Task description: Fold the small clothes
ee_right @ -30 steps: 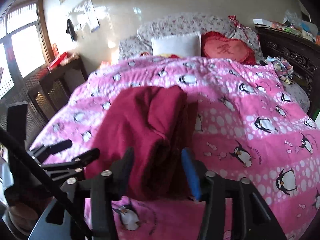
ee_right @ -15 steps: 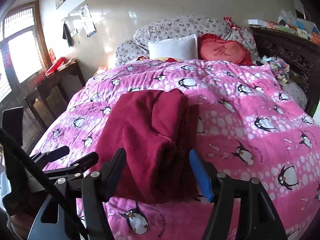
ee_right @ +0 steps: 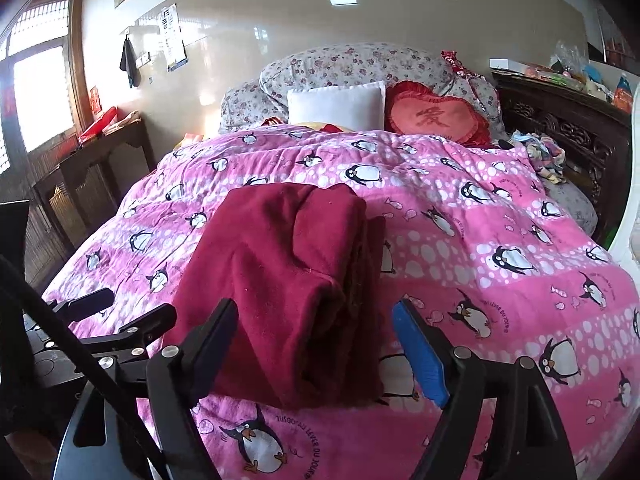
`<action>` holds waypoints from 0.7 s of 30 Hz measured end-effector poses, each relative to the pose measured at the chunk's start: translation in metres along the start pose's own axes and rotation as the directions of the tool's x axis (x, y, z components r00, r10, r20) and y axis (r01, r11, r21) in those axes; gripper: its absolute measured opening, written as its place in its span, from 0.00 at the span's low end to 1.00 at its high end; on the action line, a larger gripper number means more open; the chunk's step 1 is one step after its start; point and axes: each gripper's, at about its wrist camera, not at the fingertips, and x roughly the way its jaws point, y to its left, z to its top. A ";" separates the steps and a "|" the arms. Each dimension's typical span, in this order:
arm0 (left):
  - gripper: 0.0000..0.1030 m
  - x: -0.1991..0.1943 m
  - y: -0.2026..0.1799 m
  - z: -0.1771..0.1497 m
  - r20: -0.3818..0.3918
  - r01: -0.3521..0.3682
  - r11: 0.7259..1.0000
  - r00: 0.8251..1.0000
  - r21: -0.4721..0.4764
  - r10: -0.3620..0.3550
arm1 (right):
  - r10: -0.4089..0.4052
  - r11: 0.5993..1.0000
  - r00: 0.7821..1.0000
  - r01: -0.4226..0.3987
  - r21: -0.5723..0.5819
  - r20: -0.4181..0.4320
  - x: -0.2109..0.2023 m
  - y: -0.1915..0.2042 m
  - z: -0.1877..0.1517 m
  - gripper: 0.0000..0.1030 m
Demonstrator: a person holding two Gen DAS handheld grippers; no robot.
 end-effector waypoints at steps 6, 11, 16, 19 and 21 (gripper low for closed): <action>0.86 -0.008 0.002 -0.004 0.011 -0.018 1.000 1.000 -0.004 0.019 | -0.004 1.000 1.000 0.004 0.009 0.004 -0.003 -0.002 0.000 0.83; 0.86 -0.016 0.005 -0.006 0.027 -0.025 1.000 0.999 -0.013 0.025 | -0.009 1.000 1.000 0.008 0.008 0.015 -0.011 0.000 -0.002 0.84; 0.86 -0.024 0.008 -0.006 0.052 -0.038 0.999 0.998 -0.017 0.039 | -0.004 1.000 1.000 0.003 0.003 0.015 -0.015 0.006 -0.004 0.85; 0.86 -0.026 0.008 -0.006 0.059 -0.043 0.999 0.997 -0.013 0.044 | -0.005 1.000 1.000 0.005 0.000 0.017 -0.016 0.008 -0.003 0.86; 0.86 -0.027 0.007 -0.006 0.066 -0.046 0.999 0.997 -0.009 0.046 | -0.007 1.000 1.000 0.007 -0.001 0.020 -0.017 0.009 -0.003 0.86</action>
